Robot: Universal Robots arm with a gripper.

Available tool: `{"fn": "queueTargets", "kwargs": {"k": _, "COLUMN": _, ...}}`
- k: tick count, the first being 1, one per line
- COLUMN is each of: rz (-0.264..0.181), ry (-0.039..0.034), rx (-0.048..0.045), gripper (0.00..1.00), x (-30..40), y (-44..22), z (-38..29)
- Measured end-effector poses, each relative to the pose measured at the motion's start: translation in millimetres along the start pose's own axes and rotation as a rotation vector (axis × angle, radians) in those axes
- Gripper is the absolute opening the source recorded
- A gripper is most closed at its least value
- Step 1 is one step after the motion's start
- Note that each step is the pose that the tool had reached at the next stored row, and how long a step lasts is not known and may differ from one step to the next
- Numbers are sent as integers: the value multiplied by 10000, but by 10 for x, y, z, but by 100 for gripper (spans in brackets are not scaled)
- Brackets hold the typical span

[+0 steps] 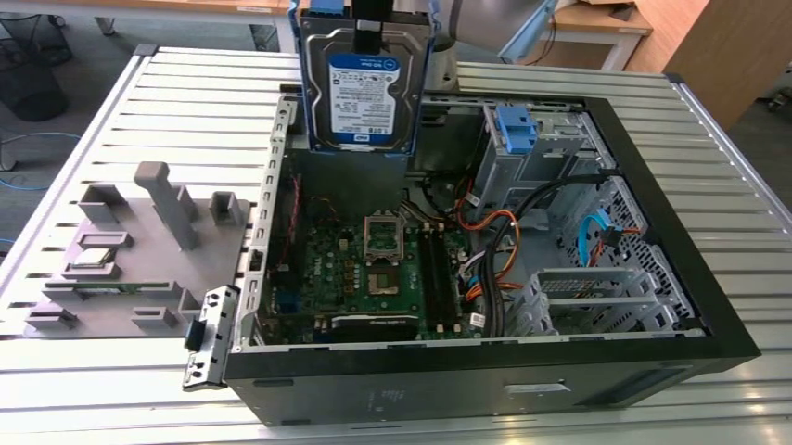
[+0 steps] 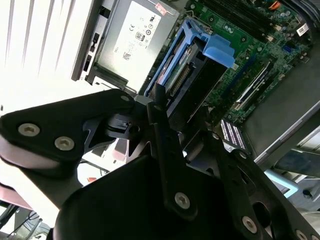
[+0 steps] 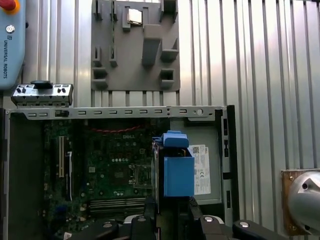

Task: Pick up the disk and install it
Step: 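Pick up the disk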

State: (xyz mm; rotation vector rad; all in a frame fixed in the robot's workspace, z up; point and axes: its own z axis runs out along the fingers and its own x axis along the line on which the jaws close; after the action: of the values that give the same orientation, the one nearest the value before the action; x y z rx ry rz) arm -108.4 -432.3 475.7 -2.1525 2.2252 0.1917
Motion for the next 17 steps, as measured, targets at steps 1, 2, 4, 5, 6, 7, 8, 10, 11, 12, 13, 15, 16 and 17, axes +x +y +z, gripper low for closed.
{"fn": "queueTargets", "kwargs": {"k": 1, "rz": 1, "ry": 2, "rx": -1, "gripper": 35, "x": 6, "y": -8, "z": -1}}
{"fn": "queueTargets", "kwargs": {"k": 2, "rz": 1, "ry": 4, "rx": -3, "gripper": 35, "x": 10, "y": -21, "z": -1}}
{"fn": "queueTargets", "kwargs": {"k": 4, "rz": 3, "ry": 7, "rx": -8, "gripper": 35, "x": 17, "y": -56, "z": -4}}
{"fn": "queueTargets", "kwargs": {"k": 5, "rz": 5, "ry": 7, "rx": -11, "gripper": 35, "x": 20, "y": -78, "z": -5}}
{"fn": "queueTargets", "kwargs": {"k": 6, "rz": 5, "ry": 8, "rx": -15, "gripper": 35, "x": 25, "y": -102, "z": -7}}
{"fn": "queueTargets", "kwargs": {"k": 7, "rz": 5, "ry": 8, "rx": -19, "gripper": 35, "x": 29, "y": -130, "z": -9}}
{"fn": "queueTargets", "kwargs": {"k": 8, "rz": 6, "ry": 9, "rx": -23, "gripper": 35, "x": 35, "y": -154, "z": -11}}
{"fn": "queueTargets", "kwargs": {"k": 10, "rz": 9, "ry": 9, "rx": -28, "gripper": 35, "x": 50, "y": -192, "z": -14}}
{"fn": "queueTargets", "kwargs": {"k": 11, "rz": 11, "ry": 9, "rx": -27, "gripper": 35, "x": 60, "y": -206, "z": -15}}
{"fn": "queueTargets", "kwargs": {"k": 12, "rz": 12, "ry": 8, "rx": -27, "gripper": 35, "x": 72, "y": -219, "z": -16}}
{"fn": "queueTargets", "kwargs": {"k": 13, "rz": 14, "ry": 7, "rx": -26, "gripper": 35, "x": 84, "y": -229, "z": -17}}
{"fn": "queueTargets", "kwargs": {"k": 15, "rz": 19, "ry": 8, "rx": -27, "gripper": 35, "x": 113, "y": -248, "z": -20}}
{"fn": "queueTargets", "kwargs": {"k": 16, "rz": 22, "ry": 8, "rx": -26, "gripper": 35, "x": 129, "y": -255, "z": -22}}
{"fn": "queueTargets", "kwargs": {"k": 17, "rz": 24, "ry": 7, "rx": -26, "gripper": 35, "x": 145, "y": -261, "z": -23}}
